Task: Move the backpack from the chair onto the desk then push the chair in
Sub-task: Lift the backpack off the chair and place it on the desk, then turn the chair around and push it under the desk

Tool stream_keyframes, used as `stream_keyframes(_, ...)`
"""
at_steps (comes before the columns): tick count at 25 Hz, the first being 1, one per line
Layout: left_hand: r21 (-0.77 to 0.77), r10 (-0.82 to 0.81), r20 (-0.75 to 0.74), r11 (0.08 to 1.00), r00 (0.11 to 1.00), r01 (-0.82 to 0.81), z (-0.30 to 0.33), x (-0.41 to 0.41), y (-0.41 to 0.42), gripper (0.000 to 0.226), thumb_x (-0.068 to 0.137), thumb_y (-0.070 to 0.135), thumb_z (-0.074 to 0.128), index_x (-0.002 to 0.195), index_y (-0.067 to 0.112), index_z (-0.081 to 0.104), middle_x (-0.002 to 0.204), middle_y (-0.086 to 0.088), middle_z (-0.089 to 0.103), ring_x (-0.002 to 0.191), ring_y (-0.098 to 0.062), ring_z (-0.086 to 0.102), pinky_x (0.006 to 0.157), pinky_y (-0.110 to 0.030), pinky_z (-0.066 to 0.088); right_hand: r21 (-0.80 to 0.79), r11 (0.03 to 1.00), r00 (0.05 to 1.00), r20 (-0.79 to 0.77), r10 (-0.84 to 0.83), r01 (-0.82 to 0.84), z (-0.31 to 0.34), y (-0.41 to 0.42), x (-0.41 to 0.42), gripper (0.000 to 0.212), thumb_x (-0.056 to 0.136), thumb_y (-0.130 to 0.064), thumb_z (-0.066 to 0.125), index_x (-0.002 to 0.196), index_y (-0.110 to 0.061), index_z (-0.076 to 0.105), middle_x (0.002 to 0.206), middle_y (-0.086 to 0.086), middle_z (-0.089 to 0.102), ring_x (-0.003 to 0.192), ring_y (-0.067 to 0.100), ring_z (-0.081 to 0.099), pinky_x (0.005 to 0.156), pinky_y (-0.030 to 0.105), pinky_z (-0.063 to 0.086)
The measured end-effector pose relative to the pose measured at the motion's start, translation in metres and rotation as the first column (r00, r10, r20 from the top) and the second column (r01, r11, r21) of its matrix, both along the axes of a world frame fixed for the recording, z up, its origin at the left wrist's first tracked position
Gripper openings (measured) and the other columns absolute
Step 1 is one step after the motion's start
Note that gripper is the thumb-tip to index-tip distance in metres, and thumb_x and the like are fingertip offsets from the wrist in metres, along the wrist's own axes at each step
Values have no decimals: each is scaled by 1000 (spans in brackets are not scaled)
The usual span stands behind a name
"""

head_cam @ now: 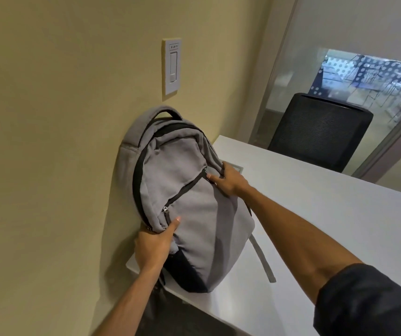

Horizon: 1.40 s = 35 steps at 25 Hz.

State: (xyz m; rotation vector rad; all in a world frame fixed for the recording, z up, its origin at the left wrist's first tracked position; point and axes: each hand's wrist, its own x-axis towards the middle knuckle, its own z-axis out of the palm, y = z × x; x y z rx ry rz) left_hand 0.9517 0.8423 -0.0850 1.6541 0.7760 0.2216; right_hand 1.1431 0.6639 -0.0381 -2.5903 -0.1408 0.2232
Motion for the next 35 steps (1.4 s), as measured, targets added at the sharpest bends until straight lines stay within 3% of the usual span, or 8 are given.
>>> stream_keyframes(4, 157, 6, -23, 988, 1000, -2, 15, -23, -1, 76, 57, 65, 81, 106, 12, 55, 97, -8, 67, 95, -33, 63, 80, -42, 51, -1, 1000, 982, 188, 7, -7, 27, -24, -34, 61, 87, -56, 57, 135, -18, 47, 133, 8, 59, 112, 28, 59, 93, 46, 51)
stream_keyframes(8, 231, 74, 31, 970, 997, -79, 41, -56, -14, 81, 71, 47, 81, 133, 13, 41, 125, -11, 60, 115, -36, 58, 87, -47, 45, -6, 1000, 951, 308, 18, -17, 62, -53, -82, 35, 91, -45, 59, 114, -21, 67, 111, 3, 72, 91, 20, 66, 80, 32, 55)
stream_keyframes(10, 239, 65, 119, 967, 991, -92, 57, -82, -31, 59, 77, 41, 76, 125, 17, 50, 117, -3, 64, 109, -30, 62, 84, -43, 47, -31, 999, 941, 338, 30, -21, 74, -73, -117, 30, 91, -43, 58, 107, -21, 71, 103, 3, 74, 87, 20, 68, 77, 31, 56)
stream_keyframes(13, 256, -68, 194, 966, 979, 17, 72, -142, -72, 13, 81, 30, 71, 83, 21, 62, 78, 4, 68, 82, -26, 67, 72, -38, 50, -41, 999, 919, 392, 34, -20, 98, -112, -188, 28, 92, -42, 58, 104, -20, 71, 101, 3, 74, 84, 19, 67, 76, 30, 56)
stream_keyframes(15, 266, -177, 215, 957, 960, 117, 75, -187, -106, 16, 81, 31, 69, 70, 23, 60, 69, 2, 67, 75, -26, 67, 72, -41, 53, -58, 998, 914, 404, 45, -23, 106, -149, -247, 31, 92, -42, 58, 105, -18, 71, 101, 3, 74, 84, 17, 66, 75, 28, 54)
stream_keyframes(25, 286, -542, 300, 836, 785, 468, 96, -390, -247, 14, 90, 21, 66, 81, 10, 69, 70, -6, 72, 65, -18, 69, 71, -38, 59, -71, 997, 935, 355, 7, 19, 108, -291, -499, 31, 92, -42, 58, 105, -17, 71, 98, 5, 74, 79, 17, 68, 80, 36, 58)
stream_keyframes(30, 358, -690, 274, 719, 670, 595, 115, -445, -308, 15, 91, 25, 64, 88, 11, 68, 77, -4, 71, 70, -16, 69, 72, -29, 57, -96, 988, 929, 360, -80, 122, 121, -346, -590, 31, 91, -45, 56, 103, -20, 71, 97, 1, 74, 81, 15, 66, 80, 36, 56)
stream_keyframes(35, 364, -849, 224, 529, 479, 767, 115, -484, -363, 13, 91, 28, 62, 83, 18, 67, 74, 0, 71, 70, -15, 69, 77, -35, 59, -118, 940, 899, 351, -262, 320, 130, -403, -673, 29, 92, -45, 55, 102, -22, 70, 97, -2, 74, 81, 14, 65, 72, 29, 49)
